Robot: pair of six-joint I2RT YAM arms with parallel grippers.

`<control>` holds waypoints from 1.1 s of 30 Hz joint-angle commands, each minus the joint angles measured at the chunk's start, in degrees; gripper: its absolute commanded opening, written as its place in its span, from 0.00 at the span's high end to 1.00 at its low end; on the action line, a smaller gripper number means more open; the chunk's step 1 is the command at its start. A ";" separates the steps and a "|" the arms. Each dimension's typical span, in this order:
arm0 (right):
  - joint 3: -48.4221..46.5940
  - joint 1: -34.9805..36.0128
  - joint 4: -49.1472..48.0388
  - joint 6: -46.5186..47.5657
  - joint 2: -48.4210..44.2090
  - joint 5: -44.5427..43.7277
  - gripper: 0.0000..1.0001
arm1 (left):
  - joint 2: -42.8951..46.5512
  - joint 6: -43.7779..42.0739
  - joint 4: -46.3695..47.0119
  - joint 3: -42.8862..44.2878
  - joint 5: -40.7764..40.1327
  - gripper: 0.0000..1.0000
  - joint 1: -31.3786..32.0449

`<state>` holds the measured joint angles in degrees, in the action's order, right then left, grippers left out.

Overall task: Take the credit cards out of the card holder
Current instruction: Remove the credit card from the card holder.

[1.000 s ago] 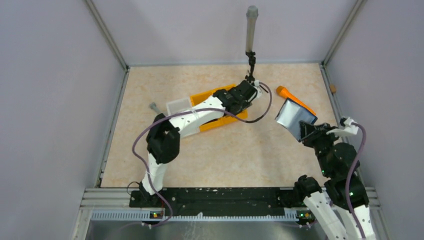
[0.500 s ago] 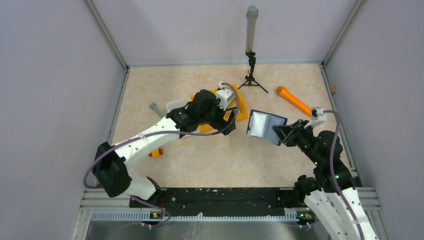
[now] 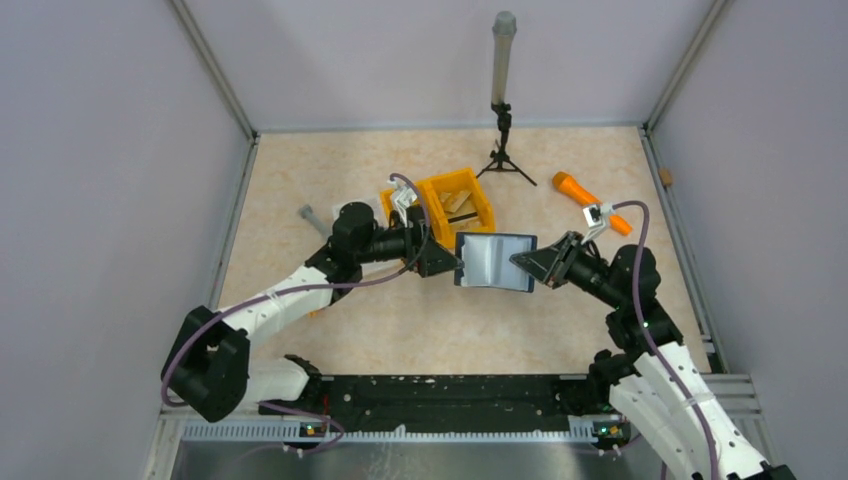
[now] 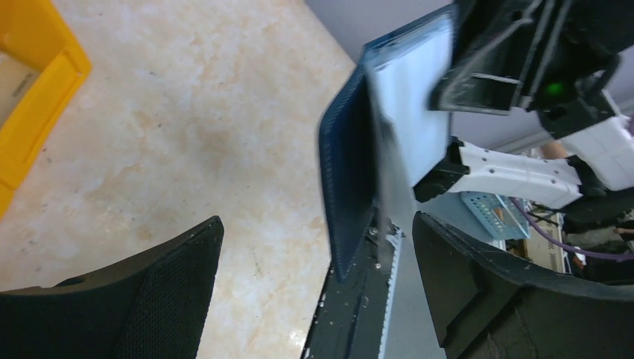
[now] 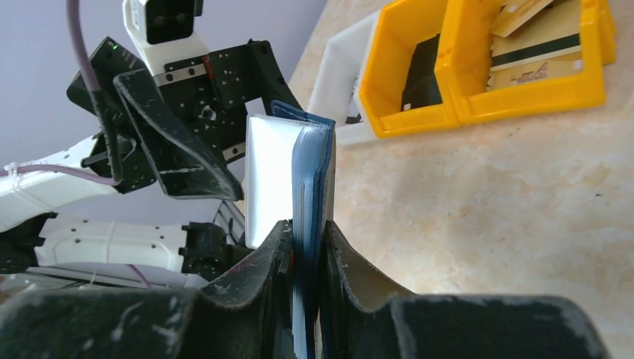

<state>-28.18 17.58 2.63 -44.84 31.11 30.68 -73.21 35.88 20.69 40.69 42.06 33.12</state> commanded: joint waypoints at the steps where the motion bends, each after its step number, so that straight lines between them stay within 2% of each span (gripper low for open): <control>1: 0.75 -0.36 -9.41 -3.68 0.67 3.79 1.00 | 5.19 4.57 8.98 -1.16 3.02 0.01 -0.34; 8: 2.05 -0.35 -11.87 -5.53 1.75 4.92 1.00 | 2.92 12.30 19.00 -0.85 4.29 0.01 0.64; 13: 2.05 -0.27 -12.15 -5.66 1.50 4.81 1.00 | -0.62 6.44 8.27 4.67 1.25 0.01 4.39; 17: 1.58 -0.27 -11.12 -5.43 1.45 4.48 1.00 | -1.25 5.62 7.15 5.95 -0.07 0.01 4.76; 20: 1.14 -0.32 -9.83 -5.40 0.83 4.24 1.00 | -2.14 4.58 5.78 6.84 0.21 0.07 4.78; 24: 1.72 -0.33 -8.97 -5.66 -0.99 3.46 1.00 | -4.41 5.83 7.30 7.48 3.19 0.29 4.81; 28: 2.50 -0.31 -9.59 -6.22 -1.17 3.65 1.00 | -4.71 5.37 6.63 7.19 3.96 0.56 4.85; 33: 2.61 -0.34 -9.76 -6.24 -0.05 4.94 1.00 | -3.58 2.99 3.14 7.31 2.80 0.99 4.82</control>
<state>-25.67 17.58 -3.86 -50.17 30.57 34.44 -77.95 41.23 24.69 46.19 44.66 37.93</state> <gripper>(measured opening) 0.184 0.122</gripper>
